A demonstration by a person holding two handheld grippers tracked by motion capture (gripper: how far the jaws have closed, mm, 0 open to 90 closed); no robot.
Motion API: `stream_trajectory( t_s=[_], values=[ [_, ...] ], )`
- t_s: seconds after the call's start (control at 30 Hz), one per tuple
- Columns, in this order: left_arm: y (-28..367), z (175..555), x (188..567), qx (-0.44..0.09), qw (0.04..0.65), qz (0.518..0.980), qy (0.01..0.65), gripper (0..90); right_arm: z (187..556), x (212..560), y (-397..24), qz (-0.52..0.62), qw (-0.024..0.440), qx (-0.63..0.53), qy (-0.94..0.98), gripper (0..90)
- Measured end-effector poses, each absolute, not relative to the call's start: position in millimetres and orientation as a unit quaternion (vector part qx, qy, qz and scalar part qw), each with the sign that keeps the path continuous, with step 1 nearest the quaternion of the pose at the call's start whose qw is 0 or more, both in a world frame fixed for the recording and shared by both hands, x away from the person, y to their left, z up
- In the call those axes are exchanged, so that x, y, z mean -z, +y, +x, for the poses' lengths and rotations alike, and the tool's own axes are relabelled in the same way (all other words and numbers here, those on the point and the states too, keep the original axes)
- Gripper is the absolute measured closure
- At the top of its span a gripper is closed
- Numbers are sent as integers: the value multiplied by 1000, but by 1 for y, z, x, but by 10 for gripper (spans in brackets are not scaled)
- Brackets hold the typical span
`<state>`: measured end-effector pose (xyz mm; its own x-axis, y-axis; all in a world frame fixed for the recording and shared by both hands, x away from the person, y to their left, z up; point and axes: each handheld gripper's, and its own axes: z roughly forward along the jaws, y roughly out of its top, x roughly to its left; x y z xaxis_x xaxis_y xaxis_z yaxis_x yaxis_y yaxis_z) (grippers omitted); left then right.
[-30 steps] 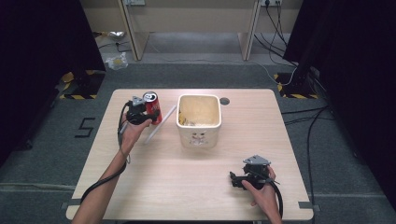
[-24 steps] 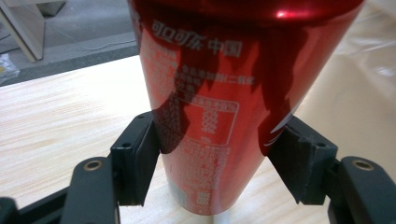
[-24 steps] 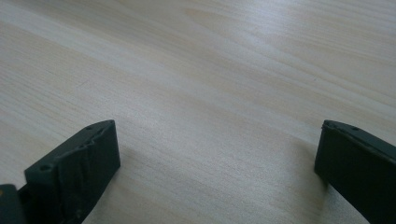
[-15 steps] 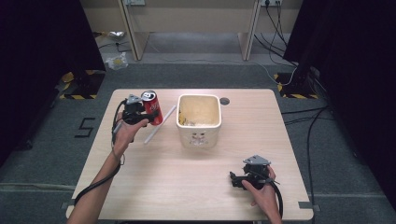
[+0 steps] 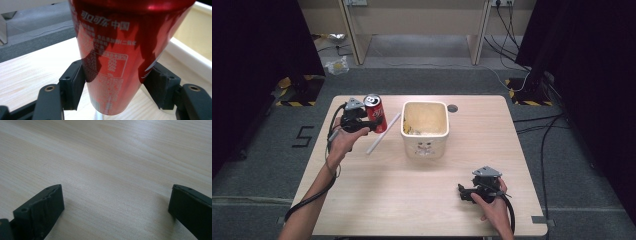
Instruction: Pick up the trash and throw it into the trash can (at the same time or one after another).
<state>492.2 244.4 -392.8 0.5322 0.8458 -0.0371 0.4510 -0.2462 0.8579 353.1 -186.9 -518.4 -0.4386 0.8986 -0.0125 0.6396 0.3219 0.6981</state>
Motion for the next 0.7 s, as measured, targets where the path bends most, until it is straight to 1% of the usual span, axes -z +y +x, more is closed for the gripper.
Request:
stream_trajectory(
  t_s=[0.17, 0.3, 0.43, 0.7],
  values=[
    [244, 488, 383, -214, 448, 759, 421, 349, 353, 518, -187, 489, 205, -317, 787, 2],
    [242, 485, 376, -221, 446, 764, 410, 349, 353, 519, -187, 489, 205, -317, 787, 2],
    [239, 483, 370, -210, 453, 767, 403, 348, 353, 519, -187, 489, 205, -317, 787, 2],
    [233, 478, 354, -210, 457, 774, 385, 348, 353, 519, -187, 489, 205, -317, 787, 2]
  ],
)
